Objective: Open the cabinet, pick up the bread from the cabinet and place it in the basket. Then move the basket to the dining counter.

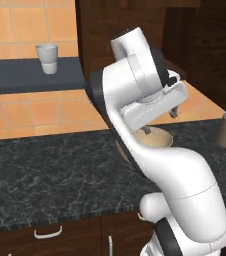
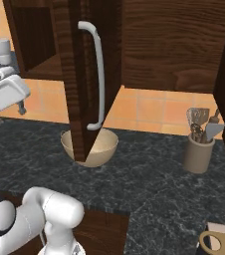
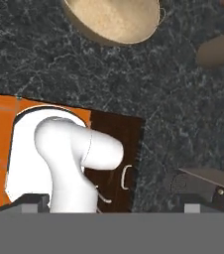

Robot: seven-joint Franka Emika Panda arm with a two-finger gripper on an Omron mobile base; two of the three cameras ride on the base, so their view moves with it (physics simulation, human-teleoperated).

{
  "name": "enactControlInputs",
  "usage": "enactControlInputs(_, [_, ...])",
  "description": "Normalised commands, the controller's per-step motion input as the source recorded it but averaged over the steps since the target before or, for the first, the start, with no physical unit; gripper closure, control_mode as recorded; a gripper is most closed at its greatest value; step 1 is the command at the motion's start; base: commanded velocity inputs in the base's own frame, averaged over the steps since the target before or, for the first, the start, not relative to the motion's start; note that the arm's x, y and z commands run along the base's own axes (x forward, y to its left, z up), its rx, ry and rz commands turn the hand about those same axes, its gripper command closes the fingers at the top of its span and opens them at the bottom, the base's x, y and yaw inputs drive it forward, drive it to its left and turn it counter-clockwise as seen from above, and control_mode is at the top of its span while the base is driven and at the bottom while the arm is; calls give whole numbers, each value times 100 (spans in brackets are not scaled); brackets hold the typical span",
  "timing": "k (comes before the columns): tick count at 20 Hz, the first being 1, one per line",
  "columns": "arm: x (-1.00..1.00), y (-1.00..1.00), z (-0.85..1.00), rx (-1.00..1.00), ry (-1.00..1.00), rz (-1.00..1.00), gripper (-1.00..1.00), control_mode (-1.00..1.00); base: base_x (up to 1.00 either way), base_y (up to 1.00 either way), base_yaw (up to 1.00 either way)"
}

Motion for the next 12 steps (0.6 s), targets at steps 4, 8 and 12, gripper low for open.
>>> enactControlInputs(4, [48, 0, -30, 25, -41, -15, -100, -100, 0, 0, 0])
enactControlInputs(8, [42, 0, -5, 23, -50, -11, -100, -100, 0, 0, 0])
enactControlInputs(12, [47, -5, 3, 7, -36, -1, -100, -100, 0, 0, 0])
